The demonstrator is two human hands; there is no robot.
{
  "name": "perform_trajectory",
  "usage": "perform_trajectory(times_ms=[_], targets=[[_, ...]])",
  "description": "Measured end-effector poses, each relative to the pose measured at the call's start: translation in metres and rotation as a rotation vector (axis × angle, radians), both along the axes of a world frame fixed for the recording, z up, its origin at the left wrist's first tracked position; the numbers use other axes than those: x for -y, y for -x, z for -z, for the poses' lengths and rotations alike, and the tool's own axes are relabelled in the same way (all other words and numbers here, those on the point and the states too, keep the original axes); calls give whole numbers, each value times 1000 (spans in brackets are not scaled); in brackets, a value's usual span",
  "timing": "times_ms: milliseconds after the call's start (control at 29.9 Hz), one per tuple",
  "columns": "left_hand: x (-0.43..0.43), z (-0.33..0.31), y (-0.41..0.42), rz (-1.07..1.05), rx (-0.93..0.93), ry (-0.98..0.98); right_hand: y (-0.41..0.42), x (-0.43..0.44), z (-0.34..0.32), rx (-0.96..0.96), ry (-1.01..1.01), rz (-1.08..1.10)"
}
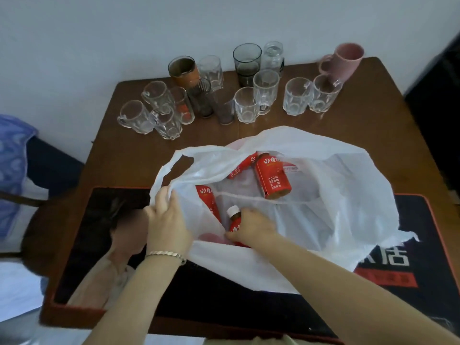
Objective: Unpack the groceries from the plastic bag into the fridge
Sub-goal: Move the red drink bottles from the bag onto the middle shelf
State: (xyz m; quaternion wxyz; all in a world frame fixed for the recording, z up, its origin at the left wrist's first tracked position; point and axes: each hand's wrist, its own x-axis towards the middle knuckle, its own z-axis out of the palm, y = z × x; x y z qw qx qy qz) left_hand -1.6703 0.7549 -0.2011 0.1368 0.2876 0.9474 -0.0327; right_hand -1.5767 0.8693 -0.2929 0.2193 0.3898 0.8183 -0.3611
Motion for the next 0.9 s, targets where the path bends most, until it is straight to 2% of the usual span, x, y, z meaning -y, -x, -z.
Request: perform_trajectory(times_ms=[67,134,200,301,401,501,535,601,668,702,802,902], targets=[[-1,-10,-1,23,-56,39,-3,-4,0,-42,55,55],[3,-5,-3,4,-2,16,-18,-11,-4,-150,81,152],[4,2,-7,-59,102,-67,-39,-17,-12,-286,43,255],[-1,8,-11,-47,106,-74,-76,-27,-28,-362,-113,322],[-12,6,-20,18,-6,-6,-103,-36,-28,-318,-219,295],[-29,4,-33,269,-248,-195,-120,-46,-23,-343,-299,426],[-38,3,-38,377,-275,-253,-123,-51,-24,-348,-354,465],[-69,3,-48,477,-62,-254,-127,-60,-27,-292,-401,434],[-111,18,-57,311,282,-185,-126,-64,-28,-205,-395,304],[-132,32,-58,207,396,-152,-125,-64,-28,-191,-398,251],[-178,69,-58,-85,533,-93,-123,-64,-29,-217,-401,214],[-195,91,-58,-271,590,-214,-124,-65,-27,-224,-387,222]])
